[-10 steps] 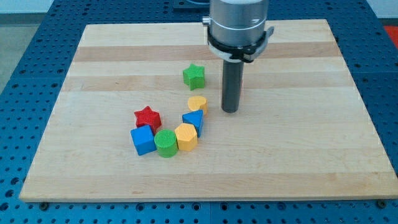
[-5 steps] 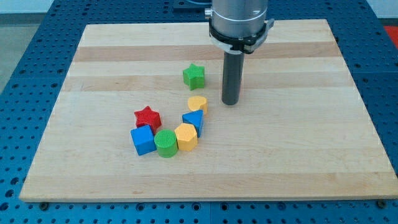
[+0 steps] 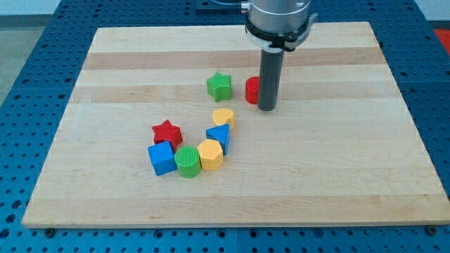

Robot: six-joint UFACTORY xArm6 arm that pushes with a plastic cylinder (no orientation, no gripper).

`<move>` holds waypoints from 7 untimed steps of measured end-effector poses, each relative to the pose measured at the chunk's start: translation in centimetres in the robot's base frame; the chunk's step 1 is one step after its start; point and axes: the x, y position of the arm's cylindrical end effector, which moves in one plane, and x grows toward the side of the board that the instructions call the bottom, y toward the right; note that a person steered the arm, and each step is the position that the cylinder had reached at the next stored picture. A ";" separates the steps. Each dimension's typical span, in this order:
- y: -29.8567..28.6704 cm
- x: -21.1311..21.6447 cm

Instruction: Place the red circle to the right of the green star

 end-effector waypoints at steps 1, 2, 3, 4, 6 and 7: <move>-1.0 -0.1; -1.9 -0.2; -2.8 -0.3; -2.9 -0.2; -5.6 -0.2; -6.2 -0.2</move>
